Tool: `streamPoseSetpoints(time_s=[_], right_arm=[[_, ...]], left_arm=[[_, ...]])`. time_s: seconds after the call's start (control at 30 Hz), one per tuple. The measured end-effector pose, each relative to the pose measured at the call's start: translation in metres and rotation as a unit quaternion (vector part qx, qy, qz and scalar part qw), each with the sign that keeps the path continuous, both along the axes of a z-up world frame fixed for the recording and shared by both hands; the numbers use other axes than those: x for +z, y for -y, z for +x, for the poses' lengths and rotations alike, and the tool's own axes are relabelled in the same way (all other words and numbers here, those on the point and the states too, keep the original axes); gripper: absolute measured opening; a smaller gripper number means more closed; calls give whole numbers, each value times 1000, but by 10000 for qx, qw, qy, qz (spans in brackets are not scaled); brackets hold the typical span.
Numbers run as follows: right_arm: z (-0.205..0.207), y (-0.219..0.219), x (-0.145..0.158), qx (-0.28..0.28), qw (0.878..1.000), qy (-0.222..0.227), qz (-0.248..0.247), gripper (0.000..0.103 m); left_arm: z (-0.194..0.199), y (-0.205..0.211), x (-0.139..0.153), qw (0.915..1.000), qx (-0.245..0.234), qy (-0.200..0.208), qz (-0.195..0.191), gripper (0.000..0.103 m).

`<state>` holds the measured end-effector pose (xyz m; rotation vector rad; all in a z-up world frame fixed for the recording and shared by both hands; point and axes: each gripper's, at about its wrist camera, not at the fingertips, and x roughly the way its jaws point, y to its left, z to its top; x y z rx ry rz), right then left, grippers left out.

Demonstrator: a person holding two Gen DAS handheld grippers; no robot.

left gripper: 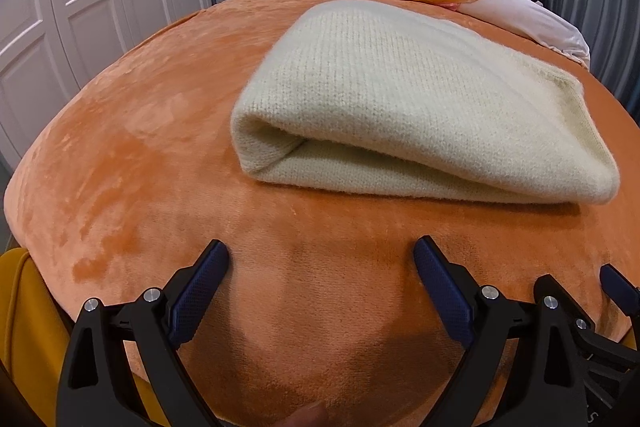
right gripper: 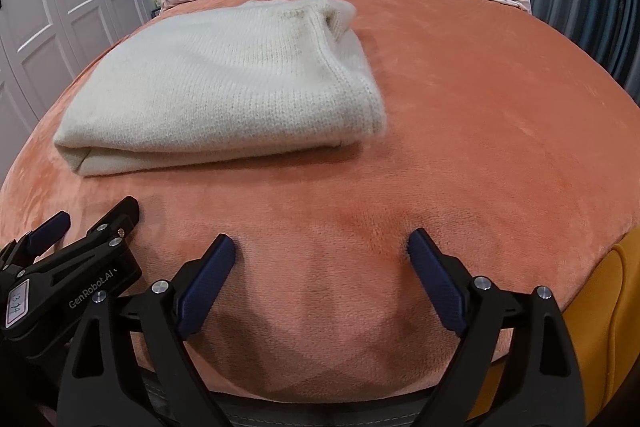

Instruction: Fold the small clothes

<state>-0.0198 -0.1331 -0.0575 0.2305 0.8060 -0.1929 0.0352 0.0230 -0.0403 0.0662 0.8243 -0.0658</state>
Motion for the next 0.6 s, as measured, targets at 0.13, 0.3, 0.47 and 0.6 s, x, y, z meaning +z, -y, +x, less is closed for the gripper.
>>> streamPoseSetpoints(time_s=[0.13,0.3,0.47,0.6], right_arm=[[0,0,0,2,10000,-1,0,86],[0,1,0,4,10000,-1,-1,87],[0,1,0,6,10000,-1,0,87],[0,1,0,8,10000,-2,-2,87]], left_arm=[[0,1,-1,10000,14,4,24,92],[0,1,-1,10000,10,6,27,92],[0,1,-1,10000,9,10,26,92],[0,1,-1,10000,9,16,28,92]])
